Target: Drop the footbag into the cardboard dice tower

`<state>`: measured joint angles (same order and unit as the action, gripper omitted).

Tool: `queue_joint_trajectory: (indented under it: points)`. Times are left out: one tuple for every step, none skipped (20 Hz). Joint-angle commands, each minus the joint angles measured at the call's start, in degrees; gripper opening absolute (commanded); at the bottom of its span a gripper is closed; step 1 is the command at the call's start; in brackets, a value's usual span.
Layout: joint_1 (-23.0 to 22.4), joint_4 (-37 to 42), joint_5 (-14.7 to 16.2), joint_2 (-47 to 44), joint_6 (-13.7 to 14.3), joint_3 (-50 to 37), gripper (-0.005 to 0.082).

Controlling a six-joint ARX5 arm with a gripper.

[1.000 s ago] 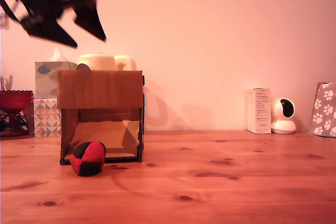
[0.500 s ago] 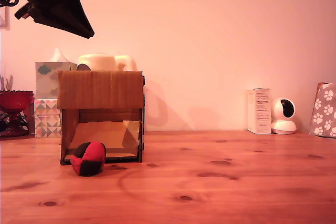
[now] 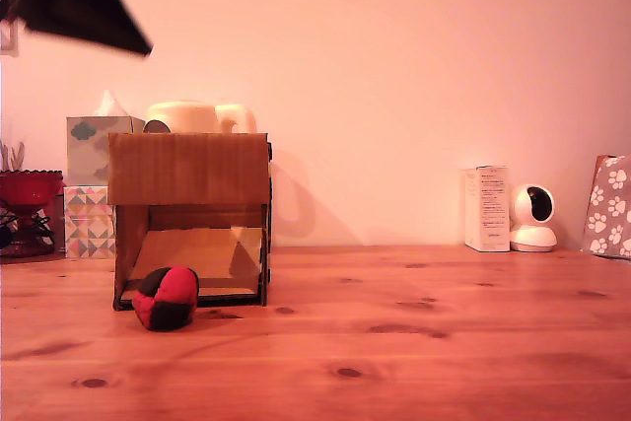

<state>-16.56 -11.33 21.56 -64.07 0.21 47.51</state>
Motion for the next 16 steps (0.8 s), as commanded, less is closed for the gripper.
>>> queue_joint_trajectory:
  points:
    - [-0.1, 1.7, -0.2, 1.9, -0.3, -4.2, -0.0017]
    - [-0.1, 3.5, -1.1, 3.4, -0.9, -6.5, -0.0017]
    - [-0.1, 4.9, -2.6, 5.1, -1.4, -8.9, -0.0017]
    - [-0.1, 6.5, -3.9, 7.3, -1.9, -11.6, -0.0017]
    - [-0.1, 7.8, -5.3, 9.8, -2.3, -14.6, -0.0017]
    - [-0.1, 8.9, -6.1, 12.5, -3.0, -17.3, -0.0017]
    - [-0.1, 9.5, -7.4, 15.3, -3.5, -19.8, -0.0017]
    - [-0.1, 9.7, -8.3, 18.3, -3.5, -22.2, -0.0017]
    - [-0.1, 9.7, -9.8, 21.5, -3.8, -24.4, -0.0017]
    - [-0.1, 9.4, -10.7, 24.5, -3.9, -26.3, -0.0017]
    - [-0.1, 9.0, -10.9, 28.1, -4.5, -28.1, -0.0017]
    - [-0.1, 7.8, -11.1, 31.2, -4.7, -29.2, -0.0017]
    - [-0.1, 6.0, -11.8, 34.0, -4.8, -30.0, -0.0017]
    - [-0.1, 4.3, -12.8, 36.8, -4.7, -30.2, -0.0017]
    - [-0.1, 3.1, -13.3, 39.2, -4.7, -30.2, -0.0017]
    - [-0.1, 2.3, -13.5, 40.9, -4.7, -30.2, -0.0016]
